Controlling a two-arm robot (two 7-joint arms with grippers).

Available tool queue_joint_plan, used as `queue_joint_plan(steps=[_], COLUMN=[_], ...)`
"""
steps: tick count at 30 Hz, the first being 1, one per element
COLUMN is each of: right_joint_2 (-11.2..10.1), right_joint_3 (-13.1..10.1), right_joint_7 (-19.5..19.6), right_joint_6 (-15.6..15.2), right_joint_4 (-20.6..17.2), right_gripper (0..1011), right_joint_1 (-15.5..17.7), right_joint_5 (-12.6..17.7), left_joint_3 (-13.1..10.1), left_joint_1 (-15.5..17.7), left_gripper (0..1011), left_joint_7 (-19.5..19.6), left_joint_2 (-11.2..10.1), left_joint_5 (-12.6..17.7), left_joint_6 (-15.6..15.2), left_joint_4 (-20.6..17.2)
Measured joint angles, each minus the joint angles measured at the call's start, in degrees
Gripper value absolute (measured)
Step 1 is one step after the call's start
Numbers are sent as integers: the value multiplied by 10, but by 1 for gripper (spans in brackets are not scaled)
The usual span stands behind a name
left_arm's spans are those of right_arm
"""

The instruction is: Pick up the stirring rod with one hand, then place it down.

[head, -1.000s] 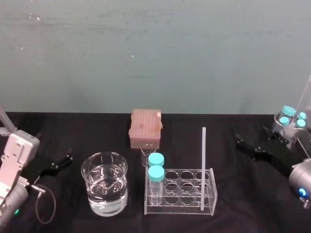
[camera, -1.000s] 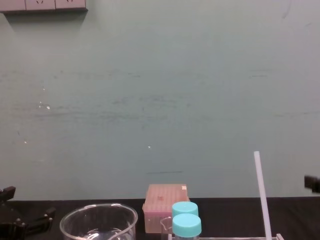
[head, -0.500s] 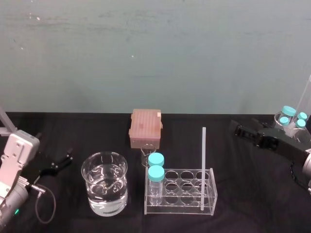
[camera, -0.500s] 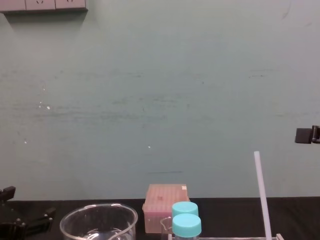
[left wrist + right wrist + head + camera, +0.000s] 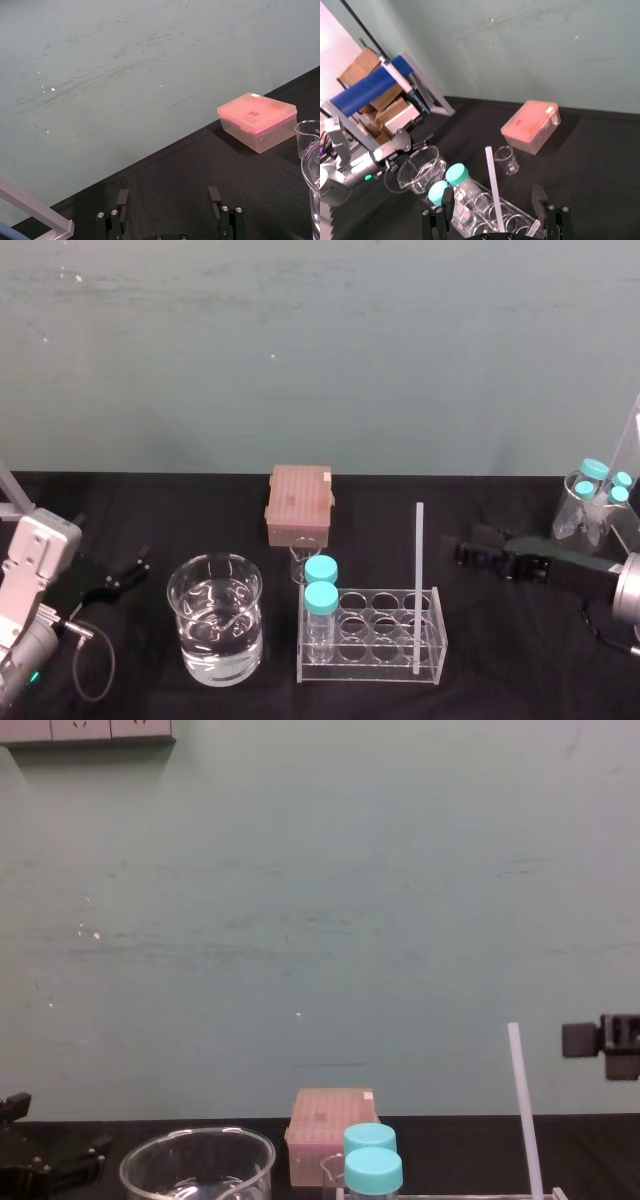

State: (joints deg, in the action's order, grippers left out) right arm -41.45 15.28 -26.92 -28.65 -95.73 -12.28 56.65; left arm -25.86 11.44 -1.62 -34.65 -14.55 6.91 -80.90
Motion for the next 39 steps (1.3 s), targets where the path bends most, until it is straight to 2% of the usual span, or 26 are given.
queue_joint_plan(steps=[5, 6, 9, 20, 29, 39], right_joint_2=[3, 3, 8, 17, 18, 17], right_joint_3=[30, 30, 55, 118, 136, 149], right_joint_7=[-3, -3, -10, -29, -50, -50], right_joint_6=[-7, -7, 2, 17, 46, 63], right_joint_4=[18, 18, 37, 80, 95, 104], right_gripper=[1004, 1004, 1004, 1004, 1004, 1004], right_joint_1=[-26, -26, -47, -97, -114, -118], right_joint_5=[-7, -7, -25, -63, -63, -59], left_joint_3=[0, 0, 0, 0, 0, 0], left_joint_1=[0, 0, 0, 0, 0, 0], left_gripper=[1005, 1005, 1005, 1005, 1005, 1005], left_joint_7=[0, 0, 0, 0, 0, 0], left_joint_2=[0, 0, 0, 0, 0, 0], left_joint_5=[0, 0, 0, 0, 0, 0], left_joint_6=[0, 0, 0, 0, 0, 0], left_joint_4=[0, 0, 0, 0, 0, 0])
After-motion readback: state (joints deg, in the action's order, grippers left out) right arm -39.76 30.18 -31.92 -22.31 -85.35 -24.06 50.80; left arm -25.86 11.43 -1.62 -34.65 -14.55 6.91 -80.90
